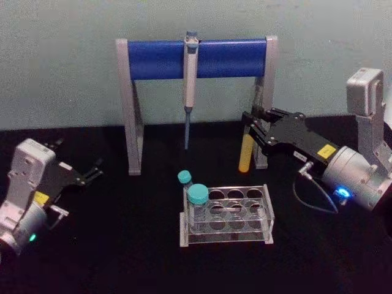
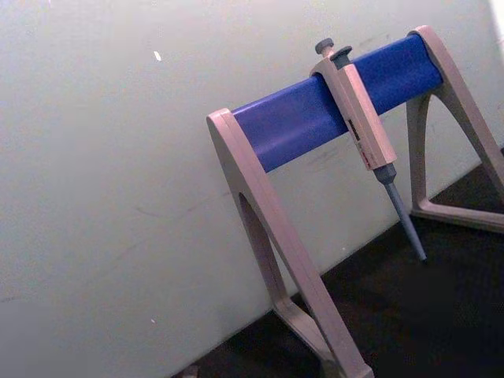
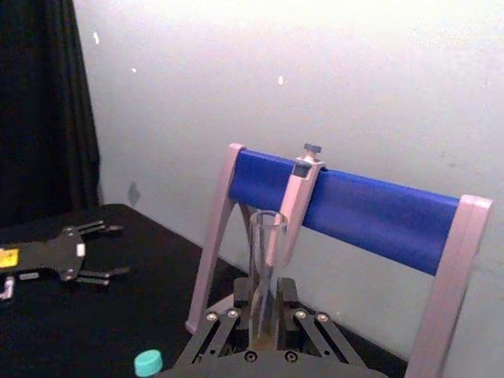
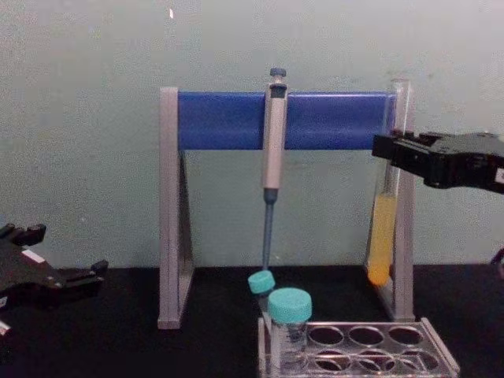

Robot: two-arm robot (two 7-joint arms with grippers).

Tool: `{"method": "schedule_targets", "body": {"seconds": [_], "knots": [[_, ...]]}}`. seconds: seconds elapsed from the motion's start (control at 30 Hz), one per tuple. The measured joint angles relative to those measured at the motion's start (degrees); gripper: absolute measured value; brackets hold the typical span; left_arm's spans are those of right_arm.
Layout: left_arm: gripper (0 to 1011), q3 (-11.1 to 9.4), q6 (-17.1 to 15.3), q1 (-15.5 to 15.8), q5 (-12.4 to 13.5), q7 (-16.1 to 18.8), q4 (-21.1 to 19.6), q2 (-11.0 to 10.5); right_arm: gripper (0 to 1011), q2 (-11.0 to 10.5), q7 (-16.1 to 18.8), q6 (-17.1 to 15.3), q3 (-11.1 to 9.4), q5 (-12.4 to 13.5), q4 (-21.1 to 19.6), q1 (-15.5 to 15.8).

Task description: Pick up the test tube from the test tube rack, shake it, then place it back into the test tube rack.

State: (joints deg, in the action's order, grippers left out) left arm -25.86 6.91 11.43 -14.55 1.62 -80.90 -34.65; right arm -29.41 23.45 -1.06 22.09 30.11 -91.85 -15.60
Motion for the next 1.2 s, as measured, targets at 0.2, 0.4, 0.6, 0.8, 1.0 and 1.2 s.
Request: {"method": "schedule_targets", "body": {"seconds": [0.2,0.4,0.6,0.8,1.0,1.2], "knots": [[1001,0.0,0.0,0.0,0.0,0.0,0.0,0.0,229,1.5,-0.5,-0.1,-0.3,-1.4,0.6,-0.3],[1001,0.0,0.0,0.0,0.0,0.0,0.0,0.0,229,2.3,0.3,-0.3,-0.5,-2.0,1.0,-0.6],[1001,0.0,0.0,0.0,0.0,0.0,0.0,0.0,229,2.7,0.8,-0.7,-0.7,-2.7,1.4,-0.9],[1001,0.0,0.0,0.0,0.0,0.0,0.0,0.0,229,1.9,0.3,-1.1,-1.8,-3.4,0.5,0.2],[1001,0.0,0.0,0.0,0.0,0.0,0.0,0.0,229,-0.2,0.1,-2.2,-3.4,-3.4,-3.3,3.9],[1001,0.0,0.0,0.0,0.0,0.0,0.0,0.0,229,-0.9,2.0,-3.2,-3.2,-1.3,-6.0,6.6]]}}
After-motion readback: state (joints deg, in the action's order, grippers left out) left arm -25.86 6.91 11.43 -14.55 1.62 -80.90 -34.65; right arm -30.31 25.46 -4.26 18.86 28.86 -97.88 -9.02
